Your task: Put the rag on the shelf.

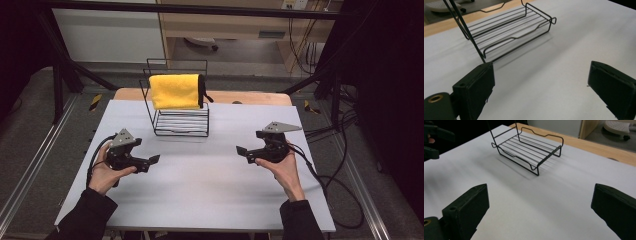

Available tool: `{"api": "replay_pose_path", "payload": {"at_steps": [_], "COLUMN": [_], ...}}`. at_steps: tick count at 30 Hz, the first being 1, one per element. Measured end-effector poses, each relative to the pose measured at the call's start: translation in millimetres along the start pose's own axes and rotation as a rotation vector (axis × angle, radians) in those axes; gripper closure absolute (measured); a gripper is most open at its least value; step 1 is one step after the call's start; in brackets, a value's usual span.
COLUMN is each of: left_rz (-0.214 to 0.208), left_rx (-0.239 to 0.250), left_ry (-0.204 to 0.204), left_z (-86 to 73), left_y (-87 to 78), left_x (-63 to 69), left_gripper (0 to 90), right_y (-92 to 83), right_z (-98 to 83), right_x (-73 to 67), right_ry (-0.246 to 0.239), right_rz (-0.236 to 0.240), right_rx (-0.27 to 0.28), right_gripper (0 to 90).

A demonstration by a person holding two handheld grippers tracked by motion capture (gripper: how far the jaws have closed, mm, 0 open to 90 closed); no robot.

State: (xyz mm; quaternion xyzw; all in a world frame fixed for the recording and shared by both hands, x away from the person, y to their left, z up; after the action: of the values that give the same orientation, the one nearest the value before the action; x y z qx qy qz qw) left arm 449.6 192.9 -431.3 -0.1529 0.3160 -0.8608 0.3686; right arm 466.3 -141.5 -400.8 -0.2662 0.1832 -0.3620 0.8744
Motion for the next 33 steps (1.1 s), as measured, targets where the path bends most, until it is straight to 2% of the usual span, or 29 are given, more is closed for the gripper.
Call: {"api": "replay_pose_path", "payload": {"at_steps": [6, 13, 17, 23, 27, 33], "left_rz": [-0.013, -0.025, -0.02, -0.016, -0.015, -0.02], "left_rx": [-0.011, -0.032, -0.046, -0.055, -0.051, -0.062], "left_ry": [-0.014, -0.009, -0.003, 0.009, 0.013, 0.015], "left_z": [-17.4, -40.3, -50.5, -59.6, -63.7, -73.4], "left_y": [3.7, 10.5, 13.0, 13.2, 12.8, 11.4], "left_x": [2.6, 5.0, 4.6, 4.1, 4.1, 5.2], "left_gripper": [7.3, 7.3, 7.3, 7.2, 7.2, 7.0], "right_y": [4.9, 11.3, 11.4, 5.7, 1.8, -1.1], "right_z": [-26.9, -60.8, -76.1, -99.1, -110.5, -123.7], "right_x": [0.2, 0.4, 1.9, 8.8, 13.0, 17.6], "right_ry": [-0.005, 0.023, 0.012, 0.01, 0.018, 0.033], "right_rz": [0.008, 0.03, 0.039, 0.038, 0.051, 0.041], "right_rx": [-0.022, -0.08, -0.096, -0.11, -0.106, -0.127], "right_gripper": [1.0, 0.7, 0.7, 0.6, 0.6, 0.6]}}
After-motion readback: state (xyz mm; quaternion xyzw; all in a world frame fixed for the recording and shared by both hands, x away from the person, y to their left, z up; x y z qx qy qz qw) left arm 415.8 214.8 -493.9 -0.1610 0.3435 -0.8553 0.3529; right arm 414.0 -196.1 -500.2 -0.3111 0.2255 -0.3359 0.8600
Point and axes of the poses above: each handheld gripper's, and its own axes: y roughly forward along the jaws, z roughly out of its top, x roughly to its right, the point moved 9 cm from there along y, roughly forward along the jaws, and after that the axes turned 8 degrees about -x, right-handed, at the moved point
